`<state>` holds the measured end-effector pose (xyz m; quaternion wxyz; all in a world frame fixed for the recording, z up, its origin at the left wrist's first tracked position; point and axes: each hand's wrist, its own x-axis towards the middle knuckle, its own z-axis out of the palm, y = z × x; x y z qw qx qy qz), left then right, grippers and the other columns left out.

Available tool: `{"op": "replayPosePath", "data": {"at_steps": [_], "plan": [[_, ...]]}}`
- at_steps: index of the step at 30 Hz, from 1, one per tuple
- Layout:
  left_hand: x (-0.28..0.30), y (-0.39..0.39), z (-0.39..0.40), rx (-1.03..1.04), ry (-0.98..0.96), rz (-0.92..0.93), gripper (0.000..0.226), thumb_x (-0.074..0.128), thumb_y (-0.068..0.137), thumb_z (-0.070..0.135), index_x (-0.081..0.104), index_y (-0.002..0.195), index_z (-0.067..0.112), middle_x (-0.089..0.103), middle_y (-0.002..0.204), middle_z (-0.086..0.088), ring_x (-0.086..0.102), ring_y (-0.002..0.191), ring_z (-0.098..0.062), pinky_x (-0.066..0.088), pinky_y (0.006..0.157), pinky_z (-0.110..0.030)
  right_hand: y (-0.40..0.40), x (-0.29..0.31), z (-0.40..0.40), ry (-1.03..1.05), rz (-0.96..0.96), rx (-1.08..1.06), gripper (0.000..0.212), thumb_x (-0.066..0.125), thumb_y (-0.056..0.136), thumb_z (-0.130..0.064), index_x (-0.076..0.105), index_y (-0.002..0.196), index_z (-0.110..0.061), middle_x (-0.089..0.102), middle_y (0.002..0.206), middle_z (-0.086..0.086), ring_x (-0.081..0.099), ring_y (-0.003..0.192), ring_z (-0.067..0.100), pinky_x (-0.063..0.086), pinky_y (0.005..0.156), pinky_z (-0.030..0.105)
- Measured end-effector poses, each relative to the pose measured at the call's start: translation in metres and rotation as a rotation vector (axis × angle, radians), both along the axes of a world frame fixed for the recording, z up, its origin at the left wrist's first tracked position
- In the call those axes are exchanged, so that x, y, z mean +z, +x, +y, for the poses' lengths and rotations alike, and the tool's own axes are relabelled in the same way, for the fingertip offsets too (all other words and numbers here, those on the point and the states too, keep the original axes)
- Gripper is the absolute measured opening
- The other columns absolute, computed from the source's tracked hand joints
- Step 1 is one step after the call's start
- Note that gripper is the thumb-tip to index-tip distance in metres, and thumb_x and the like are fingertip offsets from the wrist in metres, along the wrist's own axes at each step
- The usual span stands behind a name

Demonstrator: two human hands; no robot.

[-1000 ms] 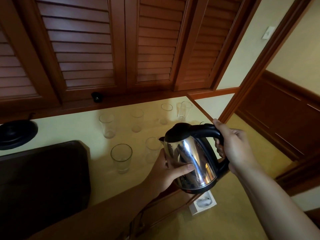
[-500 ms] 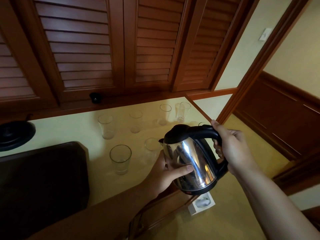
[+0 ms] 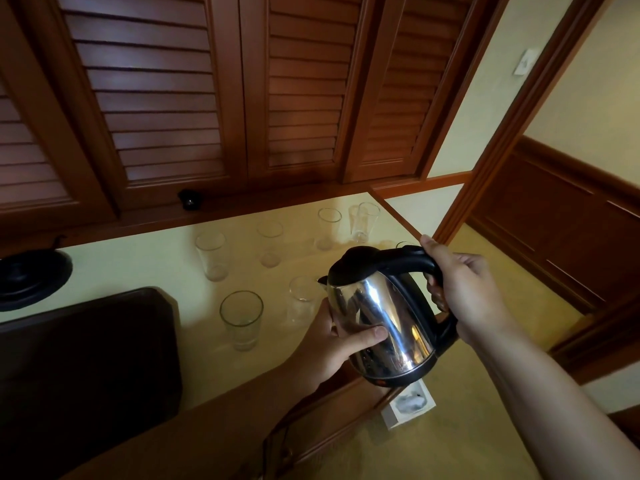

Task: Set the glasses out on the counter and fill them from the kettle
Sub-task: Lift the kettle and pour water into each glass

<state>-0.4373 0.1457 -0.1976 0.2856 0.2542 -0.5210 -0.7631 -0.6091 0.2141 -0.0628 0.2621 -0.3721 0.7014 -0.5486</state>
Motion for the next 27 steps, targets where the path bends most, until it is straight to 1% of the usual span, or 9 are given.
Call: {"op": "replayPosePath", "data": {"at_steps": [2, 7, 11, 13, 15, 17, 20, 25, 27], "plan": [[0.0002, 0.0008, -0.0005, -0.001, -0.009, -0.011, 0.086, 0.099, 0.074, 0.035, 0.055, 0.144, 0.015, 0.069, 0.143, -0.017, 0.065, 0.136, -0.036, 0.047, 0.117, -0.065, -0.0007, -0.0002, 0.0003, 0.000, -0.007, 0.001, 0.060, 0.061, 0.099, -0.051, 0.066, 0.068, 0.000, 0.048, 0.063, 0.017, 0.041, 0.043, 0.017, 0.040, 0.052, 0.018], [0.0052, 0.0010, 0.0027, -0.010, -0.056, -0.015, 0.064, 0.090, 0.079, 0.025, 0.063, 0.136, 0.024, 0.074, 0.138, -0.011, 0.070, 0.131, -0.027, 0.053, 0.115, -0.058, -0.0008, 0.0008, 0.0011, 0.004, -0.011, 0.006, 0.059, 0.061, 0.099, -0.050, 0.064, 0.068, 0.000, 0.044, 0.058, 0.015, 0.040, 0.041, 0.015, 0.040, 0.050, 0.014], [0.0074, 0.0008, 0.0045, 0.012, -0.049, -0.001, 0.062, 0.089, 0.078, 0.024, 0.064, 0.135, 0.024, 0.074, 0.137, -0.012, 0.070, 0.131, -0.027, 0.054, 0.114, -0.057, -0.0009, 0.0013, 0.0021, 0.004, -0.011, 0.017, 0.060, 0.061, 0.100, -0.050, 0.064, 0.067, -0.001, 0.045, 0.059, 0.016, 0.041, 0.041, 0.016, 0.037, 0.060, 0.025], [0.0080, 0.0003, 0.0056, 0.006, -0.038, 0.009, 0.057, 0.088, 0.080, 0.019, 0.065, 0.131, 0.028, 0.075, 0.136, -0.011, 0.071, 0.129, -0.025, 0.058, 0.110, -0.050, -0.0027, -0.0002, 0.0024, 0.004, 0.001, 0.021, 0.062, 0.061, 0.099, -0.052, 0.065, 0.068, 0.002, 0.046, 0.061, 0.016, 0.041, 0.042, 0.016, 0.037, 0.061, 0.027], [0.0085, 0.0000, 0.0069, -0.007, -0.033, 0.022, 0.054, 0.085, 0.083, 0.012, 0.065, 0.130, 0.028, 0.075, 0.135, -0.011, 0.072, 0.128, -0.024, 0.061, 0.105, -0.042, -0.0047, -0.0024, 0.0020, 0.001, 0.002, 0.014, 0.068, 0.061, 0.099, -0.052, 0.064, 0.075, 0.012, 0.049, 0.064, 0.018, 0.042, 0.042, 0.015, 0.039, 0.057, 0.022], [0.0083, -0.0005, 0.0075, 0.004, -0.023, 0.025, 0.061, 0.087, 0.080, 0.015, 0.062, 0.135, 0.022, 0.074, 0.136, -0.013, 0.071, 0.129, -0.027, 0.059, 0.108, -0.048, -0.0062, -0.0035, 0.0022, -0.004, 0.007, 0.007, 0.073, 0.062, 0.098, -0.052, 0.059, 0.077, 0.017, 0.050, 0.064, 0.018, 0.042, 0.041, 0.015, 0.039, 0.049, 0.014], [0.0074, -0.0015, 0.0076, 0.015, -0.010, 0.021, 0.074, 0.089, 0.077, 0.021, 0.057, 0.143, 0.014, 0.072, 0.139, -0.016, 0.069, 0.132, -0.032, 0.052, 0.114, -0.061, -0.0067, -0.0028, 0.0032, -0.005, 0.019, 0.015, 0.072, 0.061, 0.099, -0.053, 0.061, 0.076, 0.016, 0.049, 0.061, 0.018, 0.041, 0.041, 0.015, 0.038, 0.046, 0.012], [0.0058, -0.0027, 0.0074, 0.018, -0.001, 0.007, 0.076, 0.090, 0.076, 0.022, 0.056, 0.143, 0.010, 0.072, 0.139, -0.019, 0.069, 0.132, -0.035, 0.050, 0.114, -0.066, -0.0050, -0.0013, 0.0025, -0.002, 0.011, 0.008, 0.072, 0.061, 0.099, -0.053, 0.061, 0.075, 0.015, 0.049, 0.062, 0.018, 0.041, 0.041, 0.015, 0.037, 0.058, 0.025], [0.0065, -0.0028, 0.0076, 0.017, 0.005, 0.010, 0.077, 0.090, 0.076, 0.021, 0.055, 0.143, 0.009, 0.072, 0.138, -0.019, 0.069, 0.131, -0.035, 0.051, 0.114, -0.065, -0.0039, 0.0002, 0.0030, -0.004, 0.012, 0.011, 0.067, 0.061, 0.099, -0.053, 0.065, 0.070, 0.007, 0.048, 0.062, 0.018, 0.041, 0.042, 0.016, 0.036, 0.058, 0.027]]}}
